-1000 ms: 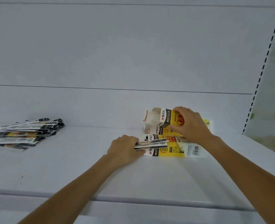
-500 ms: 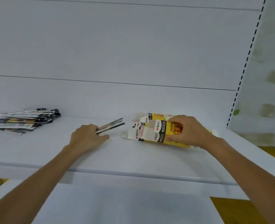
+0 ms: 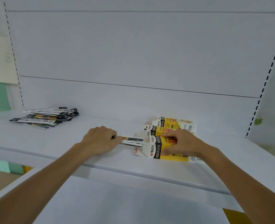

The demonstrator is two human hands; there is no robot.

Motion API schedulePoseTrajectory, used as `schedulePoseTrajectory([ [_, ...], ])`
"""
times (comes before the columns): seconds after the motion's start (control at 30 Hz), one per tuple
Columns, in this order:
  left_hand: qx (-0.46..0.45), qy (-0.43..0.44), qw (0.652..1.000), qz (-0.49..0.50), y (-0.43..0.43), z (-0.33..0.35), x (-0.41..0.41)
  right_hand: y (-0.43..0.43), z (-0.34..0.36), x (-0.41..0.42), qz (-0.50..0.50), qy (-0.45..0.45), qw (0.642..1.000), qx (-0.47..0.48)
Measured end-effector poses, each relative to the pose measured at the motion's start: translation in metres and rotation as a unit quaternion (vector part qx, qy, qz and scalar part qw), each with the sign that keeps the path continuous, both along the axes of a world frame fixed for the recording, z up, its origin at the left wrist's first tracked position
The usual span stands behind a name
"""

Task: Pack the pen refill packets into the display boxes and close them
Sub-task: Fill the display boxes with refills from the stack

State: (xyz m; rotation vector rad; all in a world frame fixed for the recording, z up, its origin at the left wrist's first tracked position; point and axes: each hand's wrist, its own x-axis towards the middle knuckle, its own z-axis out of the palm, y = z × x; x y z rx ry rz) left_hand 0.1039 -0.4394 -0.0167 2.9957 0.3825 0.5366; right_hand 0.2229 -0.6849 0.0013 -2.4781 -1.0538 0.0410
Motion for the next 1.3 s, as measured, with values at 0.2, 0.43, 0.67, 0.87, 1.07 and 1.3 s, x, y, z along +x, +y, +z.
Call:
schedulePoseTrajectory([
  [0.2,0.054,0.013,0.997,-0.053,-0.018,0.007,0.012,0.001,-0.001,-0.001,0.000,-0.012,1.000,-0.008],
  [0.43,-0.191,0.065,0.970,-0.136,-0.040,-0.002,0.043,-0.001,-0.004,-0.003,0.014,-0.025,1.000,-0.003],
  [0.67,-0.289,-0.014,0.946,-0.148,-0.030,-0.002,0.046,0.001,-0.007,0.000,-0.009,-0.024,1.000,-0.004],
  [0.87,-0.234,-0.075,0.961,-0.126,-0.052,-0.014,0.049,0.002,-0.005,0.000,-0.015,-0.025,1.000,0.000],
  [1.07,-0.317,-0.163,0.928,-0.104,-0.043,-0.020,0.031,0.002,-0.006,0.000,-0.022,-0.036,0.999,0.007],
  [1.3,-0.360,-0.086,0.929,0.003,-0.018,-0.018,0.010,0.003,-0.008,0.000,-0.027,-0.047,0.999,0.002],
])
